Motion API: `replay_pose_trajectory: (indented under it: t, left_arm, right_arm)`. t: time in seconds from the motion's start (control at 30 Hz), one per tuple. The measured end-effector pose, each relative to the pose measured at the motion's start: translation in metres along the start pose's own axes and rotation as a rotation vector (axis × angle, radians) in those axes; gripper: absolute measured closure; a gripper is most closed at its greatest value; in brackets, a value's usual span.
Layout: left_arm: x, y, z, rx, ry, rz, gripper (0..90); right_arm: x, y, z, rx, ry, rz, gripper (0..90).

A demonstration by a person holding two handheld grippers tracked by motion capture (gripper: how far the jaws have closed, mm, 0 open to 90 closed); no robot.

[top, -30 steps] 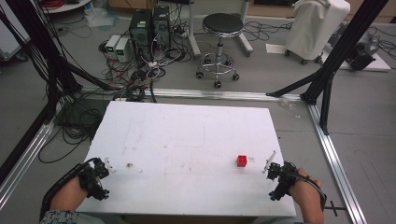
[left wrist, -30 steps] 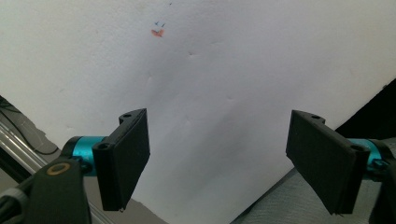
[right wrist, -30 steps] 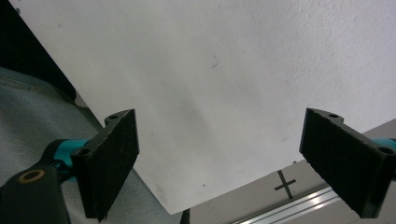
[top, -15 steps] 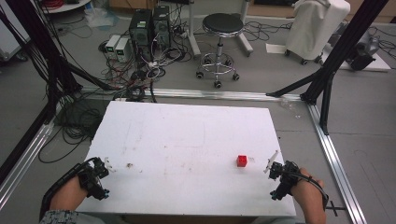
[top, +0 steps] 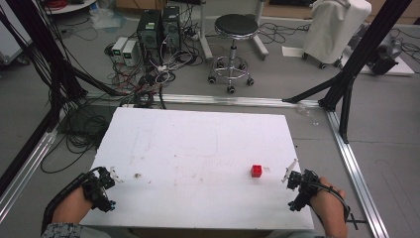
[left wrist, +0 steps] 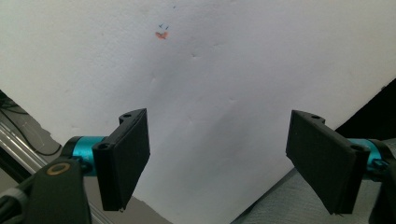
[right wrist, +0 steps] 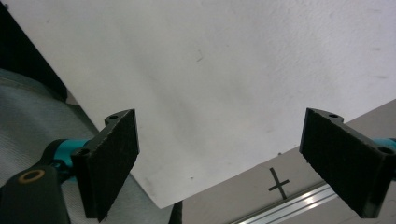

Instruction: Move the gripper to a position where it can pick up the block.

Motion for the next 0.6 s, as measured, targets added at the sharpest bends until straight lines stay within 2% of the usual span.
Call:
replay_pose_trajectory:
  t: [0.07,0.13,0.6]
  left_arm:
    - [0.0,0.0,0.0,-0.001,0.0,0.0,22.0]
    - [0.0,0.001,0.0,-0.007,0.0,0.003,22.0]
    - [-0.001,0.002,-0.002,0.003,-0.003,-0.009,22.0]
  right_arm:
    - [0.0,0.0,-0.003,0.002,-0.014,-0.006,11.2]
    - [-0.001,0.002,-0.005,0.006,-0.008,-0.005,11.3]
    - [0.003,0.017,-0.029,0.132,0.004,-0.03,11.2]
Point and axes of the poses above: each handheld gripper's, and its own axes: x roughly backward along the jaws, y roughly out of its top, z roughly to its left, the point moved 2 cm from there along -x, roughly forward along the jaws, and after that the axes turned 5 degrees about x, right-handed, at the moved point
